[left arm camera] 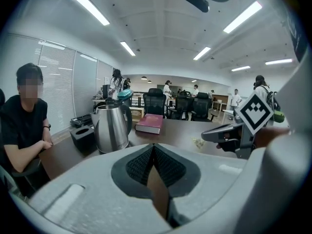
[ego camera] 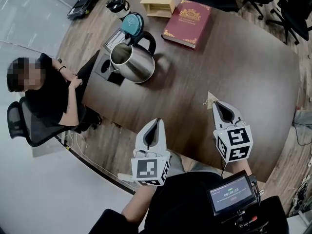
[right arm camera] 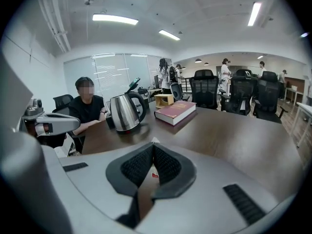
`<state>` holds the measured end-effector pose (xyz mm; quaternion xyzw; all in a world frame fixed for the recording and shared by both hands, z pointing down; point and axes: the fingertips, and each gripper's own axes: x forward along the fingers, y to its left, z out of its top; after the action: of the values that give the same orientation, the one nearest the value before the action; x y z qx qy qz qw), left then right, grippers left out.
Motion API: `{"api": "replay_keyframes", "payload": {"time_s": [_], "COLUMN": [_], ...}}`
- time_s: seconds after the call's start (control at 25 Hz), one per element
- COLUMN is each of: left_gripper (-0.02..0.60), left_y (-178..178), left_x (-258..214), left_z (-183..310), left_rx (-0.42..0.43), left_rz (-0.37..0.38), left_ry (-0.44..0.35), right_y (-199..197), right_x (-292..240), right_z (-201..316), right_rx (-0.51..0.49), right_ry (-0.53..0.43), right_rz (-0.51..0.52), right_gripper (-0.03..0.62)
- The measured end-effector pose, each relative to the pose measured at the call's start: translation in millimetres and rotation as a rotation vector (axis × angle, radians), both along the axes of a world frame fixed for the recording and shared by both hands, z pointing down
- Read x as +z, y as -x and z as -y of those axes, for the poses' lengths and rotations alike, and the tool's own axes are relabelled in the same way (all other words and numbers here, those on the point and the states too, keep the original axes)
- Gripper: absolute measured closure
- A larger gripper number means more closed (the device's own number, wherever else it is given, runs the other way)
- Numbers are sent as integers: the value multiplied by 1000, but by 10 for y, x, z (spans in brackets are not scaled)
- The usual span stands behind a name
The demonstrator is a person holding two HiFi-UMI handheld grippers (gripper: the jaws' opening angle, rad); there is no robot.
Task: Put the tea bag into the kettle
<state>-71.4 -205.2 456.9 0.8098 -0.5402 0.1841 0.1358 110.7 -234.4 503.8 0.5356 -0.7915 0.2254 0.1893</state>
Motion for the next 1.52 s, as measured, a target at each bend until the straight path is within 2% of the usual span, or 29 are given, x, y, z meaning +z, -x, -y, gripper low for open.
{"api": "replay_keyframes", "payload": {"time_s": [0.36, 0.8, 1.52], "left_gripper": [575, 575, 575], "left_y": [217, 483, 1825], "left_x": [-257, -509, -731], "left_z": [-58, -42, 331], "left_rx": [-43, -35, -17], "left_rz": [-9, -19, -65], "left_ry": [-42, -76, -142], "right_y": [150, 547, 1907], "right_x": [-455, -945, -1228], "right_z": [-98, -164, 60], "right_rx": [-55, -83, -53], "right_ry": [-56, -113, -166], "right_rz": [-8, 1, -27], "right_gripper": [585, 585, 585]}}
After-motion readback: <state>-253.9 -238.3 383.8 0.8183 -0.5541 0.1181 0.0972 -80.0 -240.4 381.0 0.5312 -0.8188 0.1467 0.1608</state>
